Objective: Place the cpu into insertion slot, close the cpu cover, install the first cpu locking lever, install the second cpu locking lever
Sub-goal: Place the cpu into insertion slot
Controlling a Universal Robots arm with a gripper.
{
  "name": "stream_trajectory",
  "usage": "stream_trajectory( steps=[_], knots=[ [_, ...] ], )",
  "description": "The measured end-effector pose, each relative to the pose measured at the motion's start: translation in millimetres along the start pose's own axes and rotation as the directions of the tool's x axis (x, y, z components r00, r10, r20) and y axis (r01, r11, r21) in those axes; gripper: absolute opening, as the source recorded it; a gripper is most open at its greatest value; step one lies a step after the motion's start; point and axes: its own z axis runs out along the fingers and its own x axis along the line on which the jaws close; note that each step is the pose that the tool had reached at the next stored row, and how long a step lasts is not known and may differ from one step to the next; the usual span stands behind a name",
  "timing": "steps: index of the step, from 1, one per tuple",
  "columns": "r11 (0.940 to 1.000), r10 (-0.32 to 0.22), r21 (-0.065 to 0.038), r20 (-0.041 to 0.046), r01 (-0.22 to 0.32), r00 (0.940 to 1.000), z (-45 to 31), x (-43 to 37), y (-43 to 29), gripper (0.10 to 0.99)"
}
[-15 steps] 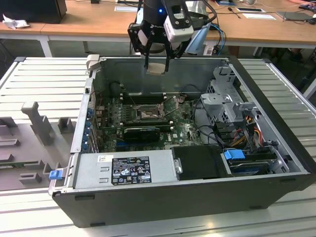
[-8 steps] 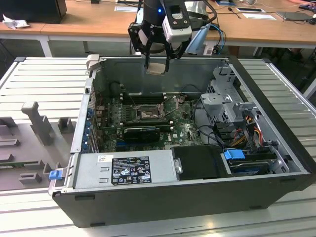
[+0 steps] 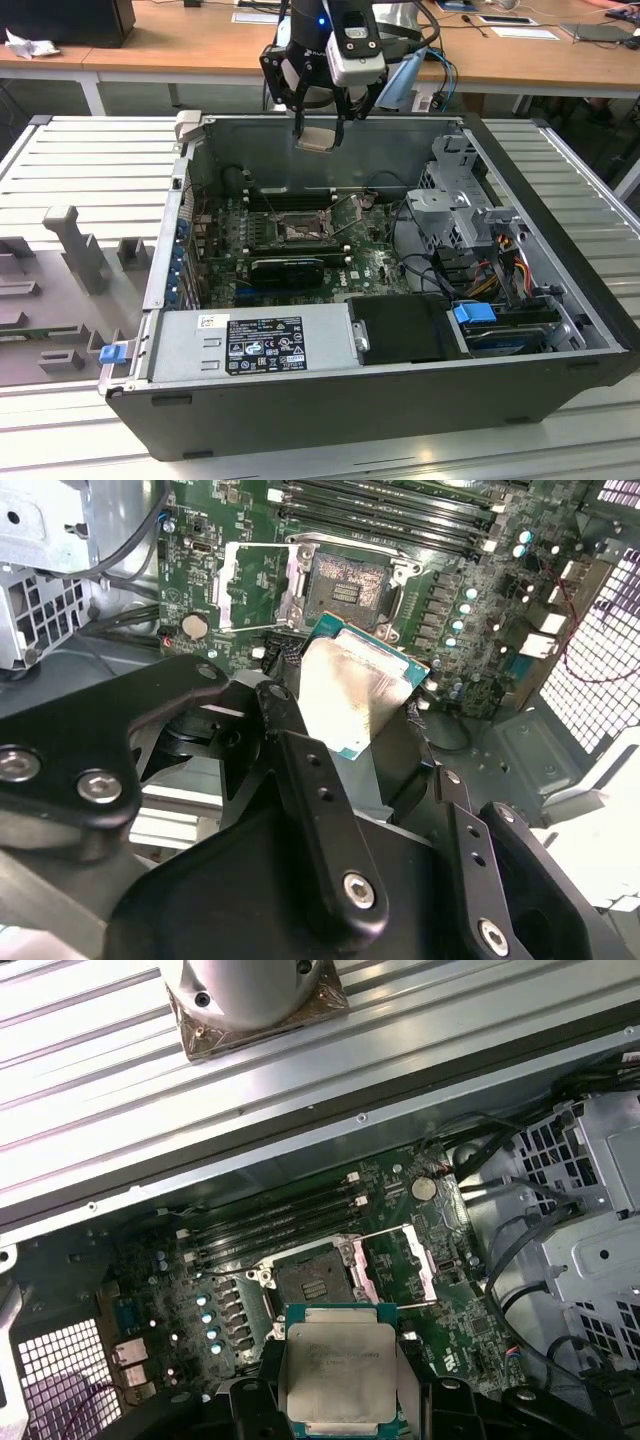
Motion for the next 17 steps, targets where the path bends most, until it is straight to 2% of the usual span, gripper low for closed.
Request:
stream_trajectory(
  steps=[10, 17],
  knots=[
    [0.9982, 0.060, -0.001, 0.0054, -0.060, 0.9982, 0.0, 0.0, 0.0, 0.525],
    [0.9927, 0.121, -0.003, 0.0107, -0.121, 0.9926, 0.0, 0.0, 0.0, 0.525]
  ],
)
